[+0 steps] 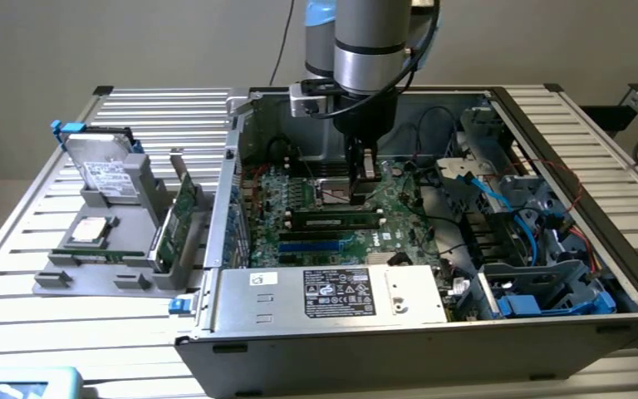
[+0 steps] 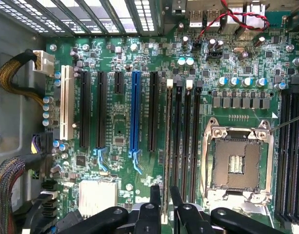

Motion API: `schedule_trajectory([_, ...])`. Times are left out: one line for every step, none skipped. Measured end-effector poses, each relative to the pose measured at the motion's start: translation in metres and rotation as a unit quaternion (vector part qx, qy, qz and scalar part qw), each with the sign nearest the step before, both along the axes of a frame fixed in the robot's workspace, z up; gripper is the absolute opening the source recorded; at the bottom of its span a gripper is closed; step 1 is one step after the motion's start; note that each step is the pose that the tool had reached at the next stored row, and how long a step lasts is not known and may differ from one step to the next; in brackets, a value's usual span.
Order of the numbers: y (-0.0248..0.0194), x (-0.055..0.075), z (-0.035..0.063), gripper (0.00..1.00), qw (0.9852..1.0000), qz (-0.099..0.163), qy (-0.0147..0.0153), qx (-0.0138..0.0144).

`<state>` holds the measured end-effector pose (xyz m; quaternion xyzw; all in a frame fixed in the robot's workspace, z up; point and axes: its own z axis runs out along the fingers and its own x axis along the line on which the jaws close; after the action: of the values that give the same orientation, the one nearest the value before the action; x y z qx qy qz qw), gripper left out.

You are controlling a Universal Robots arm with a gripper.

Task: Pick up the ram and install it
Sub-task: 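Press down the ram until it locks into place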

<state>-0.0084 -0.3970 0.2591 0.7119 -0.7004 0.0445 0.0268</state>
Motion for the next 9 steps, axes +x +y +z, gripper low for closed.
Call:
schedule_trajectory([0.0, 0.0, 0.0, 0.22, 1.0, 0.0, 0.0, 0.0])
schedule_trajectory([0.0, 0.0, 0.0, 0.22, 1.0, 0.0, 0.0, 0.0])
schedule_trajectory([0.0, 0.0, 0.0, 0.22, 1.0, 0.0, 0.0, 0.0])
schedule_trajectory([0.0, 0.0, 0.0, 0.22, 1.0, 0.0, 0.0, 0.0])
schedule_trajectory([0.0, 0.0, 0.0, 0.19, 1.0, 0.0, 0.0, 0.0])
schedule_trajectory([0.0, 0.0, 0.0, 0.19, 1.0, 0.0, 0.0, 0.0])
schedule_trajectory([0.0, 0.0, 0.0, 0.13, 1.0, 0.0, 0.0, 0.0])
schedule_trajectory([0.0, 0.0, 0.0, 0.11, 1.0, 0.0, 0.0, 0.0])
schedule_trajectory([0.0, 0.0, 0.0, 0.11, 1.0, 0.0, 0.0, 0.0])
